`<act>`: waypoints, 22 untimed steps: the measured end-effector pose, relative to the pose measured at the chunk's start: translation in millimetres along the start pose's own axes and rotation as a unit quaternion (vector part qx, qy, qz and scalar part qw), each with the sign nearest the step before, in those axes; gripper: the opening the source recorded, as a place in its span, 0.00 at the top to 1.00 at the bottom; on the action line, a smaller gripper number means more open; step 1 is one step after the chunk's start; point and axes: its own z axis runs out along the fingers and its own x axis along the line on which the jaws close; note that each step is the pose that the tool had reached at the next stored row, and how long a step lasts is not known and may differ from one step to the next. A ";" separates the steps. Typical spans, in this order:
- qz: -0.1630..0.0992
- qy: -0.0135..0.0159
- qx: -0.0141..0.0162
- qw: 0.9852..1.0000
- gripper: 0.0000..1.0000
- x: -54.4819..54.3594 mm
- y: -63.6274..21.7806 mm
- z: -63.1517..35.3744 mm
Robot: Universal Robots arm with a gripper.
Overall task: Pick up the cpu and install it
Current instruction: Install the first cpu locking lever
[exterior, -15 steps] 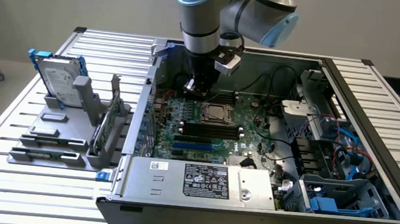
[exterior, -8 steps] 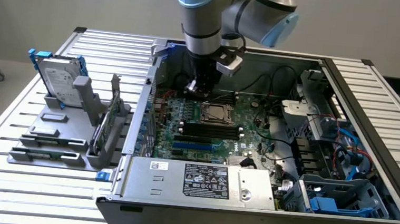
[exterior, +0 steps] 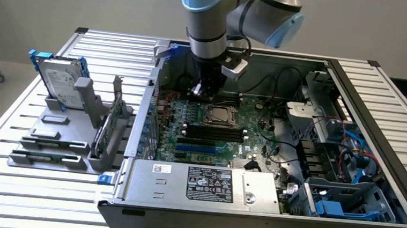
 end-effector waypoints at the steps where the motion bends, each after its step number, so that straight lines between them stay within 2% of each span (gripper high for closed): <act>1: 0.000 0.000 0.000 1.000 0.89 0.7 -0.5 0.4; 15: 0.008 0.000 -0.002 1.000 0.89 3.6 0.4 2.0; 22: 0.023 -0.001 -0.005 1.000 0.89 5.8 4.1 6.1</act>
